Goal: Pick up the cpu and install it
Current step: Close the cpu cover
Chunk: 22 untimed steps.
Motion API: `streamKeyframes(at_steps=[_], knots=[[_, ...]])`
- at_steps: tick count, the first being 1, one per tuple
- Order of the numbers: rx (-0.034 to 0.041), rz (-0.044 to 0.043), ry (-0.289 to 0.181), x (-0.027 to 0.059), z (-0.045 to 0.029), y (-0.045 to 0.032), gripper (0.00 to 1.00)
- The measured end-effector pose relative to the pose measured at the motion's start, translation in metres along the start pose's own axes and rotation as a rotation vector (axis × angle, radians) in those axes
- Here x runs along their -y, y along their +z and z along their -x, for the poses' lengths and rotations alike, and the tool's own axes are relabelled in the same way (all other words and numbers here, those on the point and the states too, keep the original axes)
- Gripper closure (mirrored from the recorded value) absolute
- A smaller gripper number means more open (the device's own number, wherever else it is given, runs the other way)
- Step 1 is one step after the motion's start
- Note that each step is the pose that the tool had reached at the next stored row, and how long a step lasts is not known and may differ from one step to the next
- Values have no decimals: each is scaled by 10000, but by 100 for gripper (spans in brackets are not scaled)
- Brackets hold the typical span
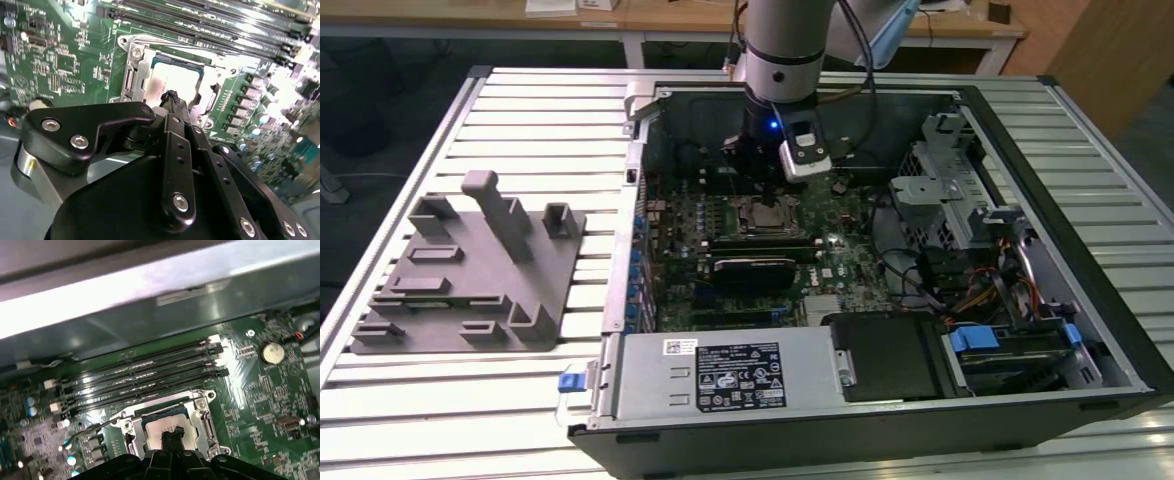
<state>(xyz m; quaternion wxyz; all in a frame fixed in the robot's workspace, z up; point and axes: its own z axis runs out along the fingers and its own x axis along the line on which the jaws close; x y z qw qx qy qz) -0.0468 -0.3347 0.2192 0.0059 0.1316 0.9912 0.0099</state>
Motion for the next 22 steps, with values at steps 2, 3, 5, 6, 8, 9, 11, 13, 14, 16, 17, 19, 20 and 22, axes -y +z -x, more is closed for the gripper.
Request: streamKeyframes(at_steps=[2, 3, 5, 6, 8, 9, 11, 13, 14, 16, 17, 19, 20, 22], knots=[[-4, -11, -360, 0, 0, 2, 89], [-6, -19, -537, 0, 0, 4, 89], [-5, -46, -877, 0, 1, 6, 89], [-4, -64, -1037, 0, 0, 8, 89], [1, -107, -1362, 0, 0, 11, 89], [3, -131, -1514, 0, 0, 13, 89], [10, -184, -1810, 0, 0, 15, 89], [18, -244, -2104, 0, 0, 18, 89], [22, -273, -2250, 0, 0, 19, 89], [23, -292, -2491, 1, 0, 20, 89], [23, -292, -2526, 1, 0, 21, 89], [23, -291, -2534, 1, 0, 21, 89], [23, -291, -2534, 0, 0, 22, 89], [23, -291, -2534, 0, 0, 22, 89]])
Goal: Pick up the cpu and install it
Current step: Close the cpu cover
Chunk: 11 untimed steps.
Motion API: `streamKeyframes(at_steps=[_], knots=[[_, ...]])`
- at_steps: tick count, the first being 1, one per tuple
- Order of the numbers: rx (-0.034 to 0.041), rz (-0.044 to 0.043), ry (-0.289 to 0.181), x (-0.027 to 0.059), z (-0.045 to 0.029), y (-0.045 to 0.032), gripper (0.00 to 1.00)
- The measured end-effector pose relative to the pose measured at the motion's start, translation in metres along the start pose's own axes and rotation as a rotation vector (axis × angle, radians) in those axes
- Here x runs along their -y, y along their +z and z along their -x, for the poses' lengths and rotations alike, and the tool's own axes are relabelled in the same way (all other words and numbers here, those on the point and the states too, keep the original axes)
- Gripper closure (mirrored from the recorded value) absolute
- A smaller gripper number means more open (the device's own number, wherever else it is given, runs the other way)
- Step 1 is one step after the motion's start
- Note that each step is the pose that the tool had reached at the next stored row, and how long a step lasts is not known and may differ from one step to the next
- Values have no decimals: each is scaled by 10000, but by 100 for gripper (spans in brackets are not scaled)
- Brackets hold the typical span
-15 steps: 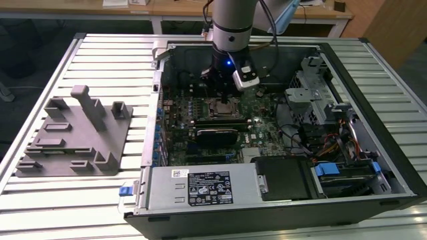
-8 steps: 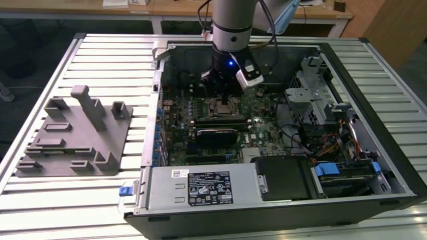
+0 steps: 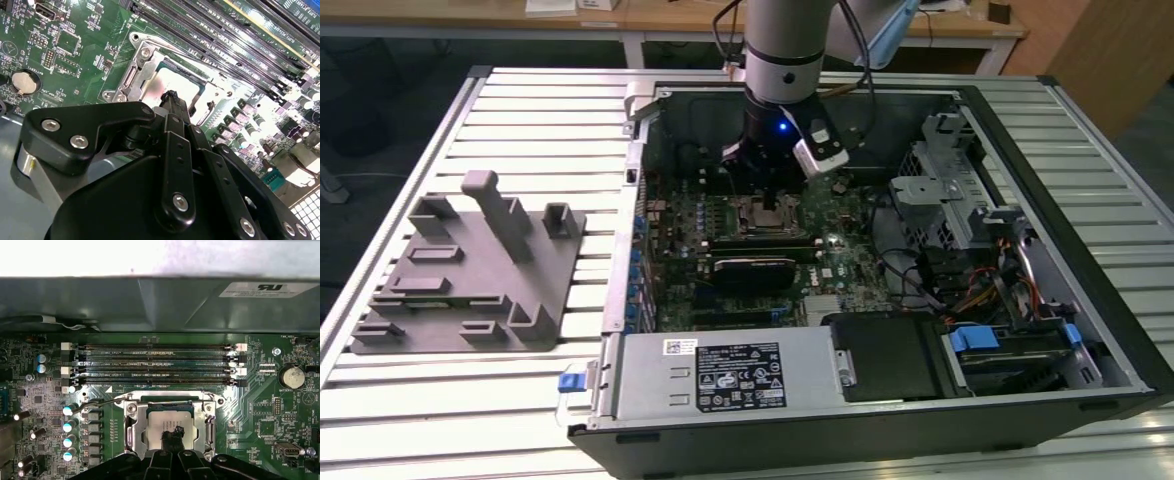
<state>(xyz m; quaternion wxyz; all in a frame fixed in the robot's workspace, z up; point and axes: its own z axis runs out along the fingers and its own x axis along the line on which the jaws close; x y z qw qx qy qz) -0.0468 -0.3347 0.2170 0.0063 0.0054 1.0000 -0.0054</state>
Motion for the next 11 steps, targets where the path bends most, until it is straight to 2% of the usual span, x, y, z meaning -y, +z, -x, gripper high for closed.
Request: streamKeyframes(at_steps=[6, 11], knots=[[1, 2, 1, 4, -15, 3, 89], [1, 3, -1, 12, -79, 14, 89]])
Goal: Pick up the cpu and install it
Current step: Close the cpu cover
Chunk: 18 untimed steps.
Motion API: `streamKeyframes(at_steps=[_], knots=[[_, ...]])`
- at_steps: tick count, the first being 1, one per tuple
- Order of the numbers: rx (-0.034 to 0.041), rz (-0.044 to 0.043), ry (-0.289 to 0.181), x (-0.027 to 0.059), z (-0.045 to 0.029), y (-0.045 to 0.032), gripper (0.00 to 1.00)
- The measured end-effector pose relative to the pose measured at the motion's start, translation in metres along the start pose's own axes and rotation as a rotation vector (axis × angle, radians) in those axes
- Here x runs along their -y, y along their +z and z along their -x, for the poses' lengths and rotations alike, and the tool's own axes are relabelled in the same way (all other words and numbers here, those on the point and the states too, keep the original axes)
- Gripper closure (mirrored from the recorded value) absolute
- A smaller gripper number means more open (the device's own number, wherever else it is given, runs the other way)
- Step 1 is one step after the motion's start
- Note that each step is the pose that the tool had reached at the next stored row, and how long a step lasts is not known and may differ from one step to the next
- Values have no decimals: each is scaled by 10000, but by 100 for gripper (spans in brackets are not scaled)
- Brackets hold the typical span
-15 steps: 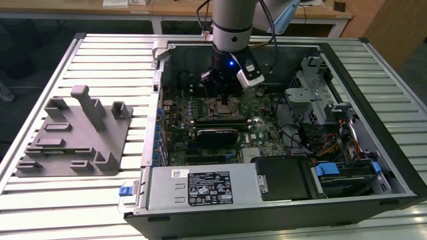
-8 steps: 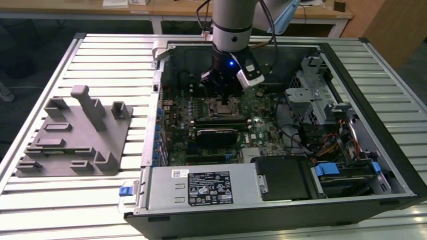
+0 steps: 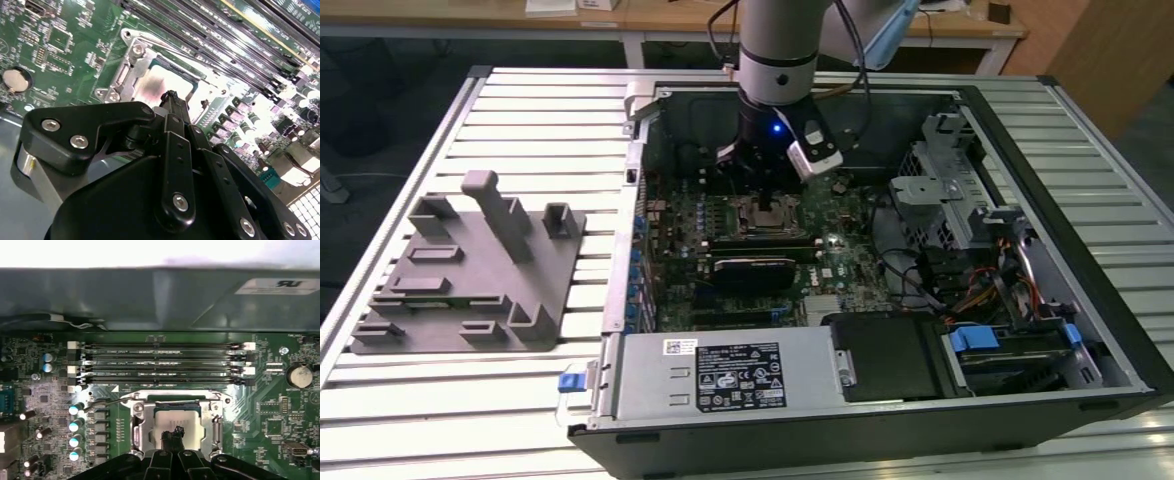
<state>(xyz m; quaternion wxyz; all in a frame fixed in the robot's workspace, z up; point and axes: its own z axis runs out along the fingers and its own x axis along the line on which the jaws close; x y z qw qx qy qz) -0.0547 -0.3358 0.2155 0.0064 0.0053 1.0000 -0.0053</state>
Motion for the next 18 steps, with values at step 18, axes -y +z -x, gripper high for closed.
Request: streamKeyframes(at_steps=[18], knots=[[-1, 1, 0, 2, -142, 42, 89]])
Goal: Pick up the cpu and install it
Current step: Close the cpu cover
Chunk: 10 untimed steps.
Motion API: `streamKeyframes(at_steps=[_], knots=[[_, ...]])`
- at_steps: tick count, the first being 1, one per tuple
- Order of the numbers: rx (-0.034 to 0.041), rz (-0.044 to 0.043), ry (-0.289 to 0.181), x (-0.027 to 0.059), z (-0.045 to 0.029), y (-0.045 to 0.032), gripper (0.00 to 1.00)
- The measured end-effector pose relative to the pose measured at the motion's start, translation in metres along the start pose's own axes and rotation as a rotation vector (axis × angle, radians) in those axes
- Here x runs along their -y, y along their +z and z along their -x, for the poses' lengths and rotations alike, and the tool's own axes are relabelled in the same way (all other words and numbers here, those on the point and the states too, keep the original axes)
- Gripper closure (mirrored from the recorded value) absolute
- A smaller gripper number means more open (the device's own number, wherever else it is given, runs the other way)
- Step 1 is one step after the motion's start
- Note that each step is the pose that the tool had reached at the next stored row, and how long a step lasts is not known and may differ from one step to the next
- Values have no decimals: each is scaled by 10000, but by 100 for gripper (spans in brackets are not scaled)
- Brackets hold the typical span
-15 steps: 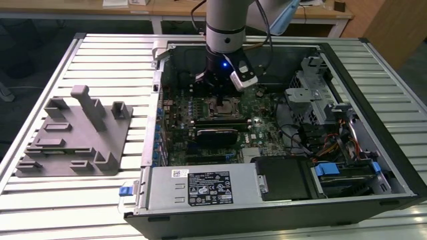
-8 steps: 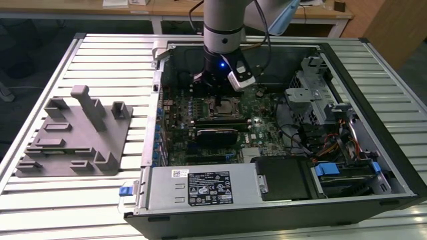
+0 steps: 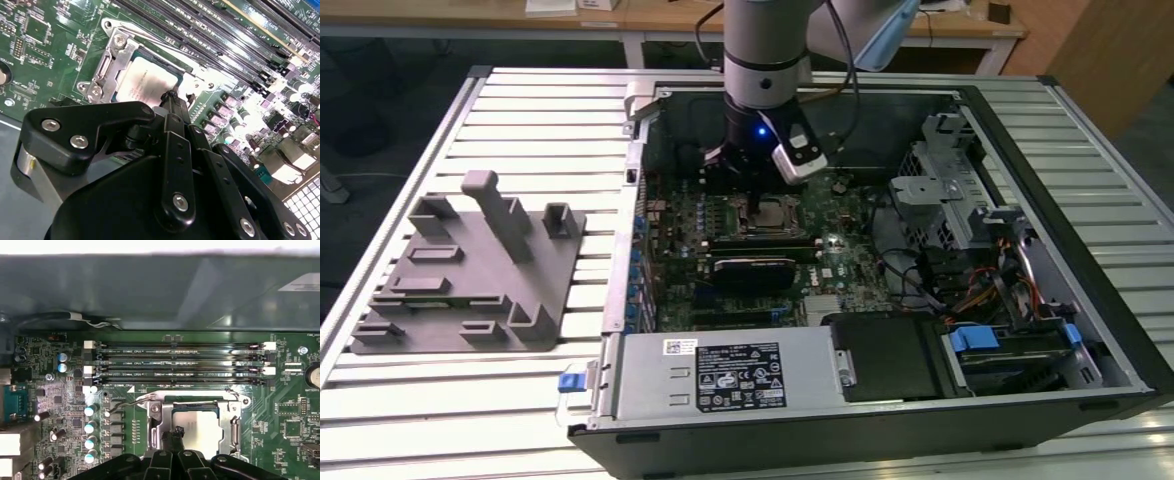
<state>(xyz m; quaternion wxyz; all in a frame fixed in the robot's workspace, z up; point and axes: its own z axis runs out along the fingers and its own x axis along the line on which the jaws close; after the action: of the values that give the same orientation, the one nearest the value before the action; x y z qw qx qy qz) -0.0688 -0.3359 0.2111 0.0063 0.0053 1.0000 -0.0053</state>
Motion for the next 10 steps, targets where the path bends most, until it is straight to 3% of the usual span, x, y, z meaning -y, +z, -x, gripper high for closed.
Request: streamKeyframes(at_steps=[10], knots=[[0, 0, 1, 0, -77, 66, 89]])
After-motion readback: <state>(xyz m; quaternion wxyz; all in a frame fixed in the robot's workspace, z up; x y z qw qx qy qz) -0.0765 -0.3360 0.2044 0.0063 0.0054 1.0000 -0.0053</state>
